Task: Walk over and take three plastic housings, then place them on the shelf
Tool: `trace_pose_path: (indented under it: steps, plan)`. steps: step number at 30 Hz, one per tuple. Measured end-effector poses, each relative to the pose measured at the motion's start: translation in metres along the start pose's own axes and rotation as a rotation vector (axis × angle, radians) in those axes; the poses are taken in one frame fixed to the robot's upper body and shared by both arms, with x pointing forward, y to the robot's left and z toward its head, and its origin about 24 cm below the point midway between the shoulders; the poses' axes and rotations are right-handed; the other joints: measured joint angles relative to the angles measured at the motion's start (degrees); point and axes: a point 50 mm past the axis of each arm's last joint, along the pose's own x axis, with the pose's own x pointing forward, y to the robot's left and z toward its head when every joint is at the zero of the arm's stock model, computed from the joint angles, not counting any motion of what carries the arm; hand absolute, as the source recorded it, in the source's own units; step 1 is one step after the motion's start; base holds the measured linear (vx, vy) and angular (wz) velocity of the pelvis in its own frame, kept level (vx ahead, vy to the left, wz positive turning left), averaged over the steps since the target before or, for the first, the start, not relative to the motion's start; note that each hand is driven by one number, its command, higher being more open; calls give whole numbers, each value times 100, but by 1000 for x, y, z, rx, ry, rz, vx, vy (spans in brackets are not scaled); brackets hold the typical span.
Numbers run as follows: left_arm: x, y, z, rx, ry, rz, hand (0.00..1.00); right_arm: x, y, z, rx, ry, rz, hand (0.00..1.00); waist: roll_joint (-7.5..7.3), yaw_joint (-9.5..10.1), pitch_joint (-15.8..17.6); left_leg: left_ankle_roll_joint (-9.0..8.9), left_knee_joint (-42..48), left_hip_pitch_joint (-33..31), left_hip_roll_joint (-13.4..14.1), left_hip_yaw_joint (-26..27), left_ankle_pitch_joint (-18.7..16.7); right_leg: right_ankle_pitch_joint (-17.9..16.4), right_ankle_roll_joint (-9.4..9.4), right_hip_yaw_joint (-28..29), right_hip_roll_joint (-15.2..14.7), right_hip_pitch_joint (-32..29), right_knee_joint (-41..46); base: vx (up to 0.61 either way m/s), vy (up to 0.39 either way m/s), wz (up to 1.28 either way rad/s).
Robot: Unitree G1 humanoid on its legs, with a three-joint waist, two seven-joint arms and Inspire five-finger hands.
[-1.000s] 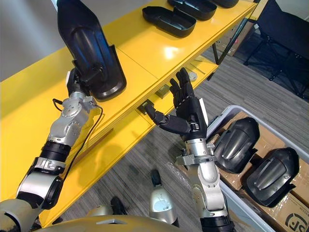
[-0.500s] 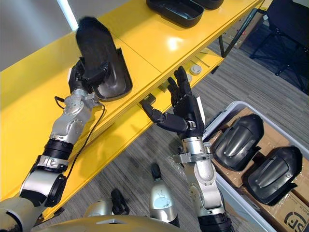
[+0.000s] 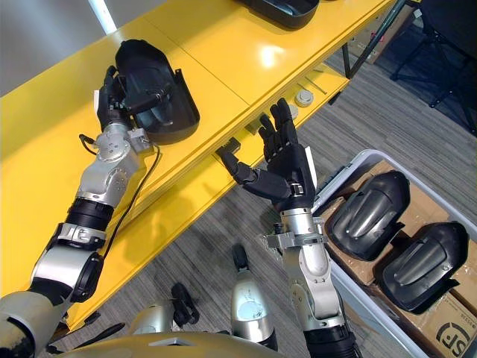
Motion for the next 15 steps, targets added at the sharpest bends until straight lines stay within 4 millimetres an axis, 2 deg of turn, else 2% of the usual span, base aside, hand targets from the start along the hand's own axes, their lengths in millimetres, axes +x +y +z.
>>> trace_pose_path:
  steps: [2, 7, 15]
  plan:
    - [4, 10, 3, 78, -37, 96, 100, 1, 1, 0, 3, -3, -3, 100, -42, -4, 31, 1, -21, 8, -6, -4, 20, 9, 14, 1, -2, 1, 0, -44, -9, 1]
    - [9, 25, 7, 92, -37, 211, 100, 1, 7, -3, 19, 9, 14, 100, -93, -7, 65, -8, -104, 41, -25, -3, 81, 13, 18, 1, -3, 0, -1, -34, -10, 0]
    - [13, 33, 13, 79, -29, 252, 100, -4, 11, -8, 33, 37, 27, 100, -92, -14, 65, -11, -116, 50, -28, 0, 85, 26, 25, 5, -2, 5, 1, -36, -3, 0]
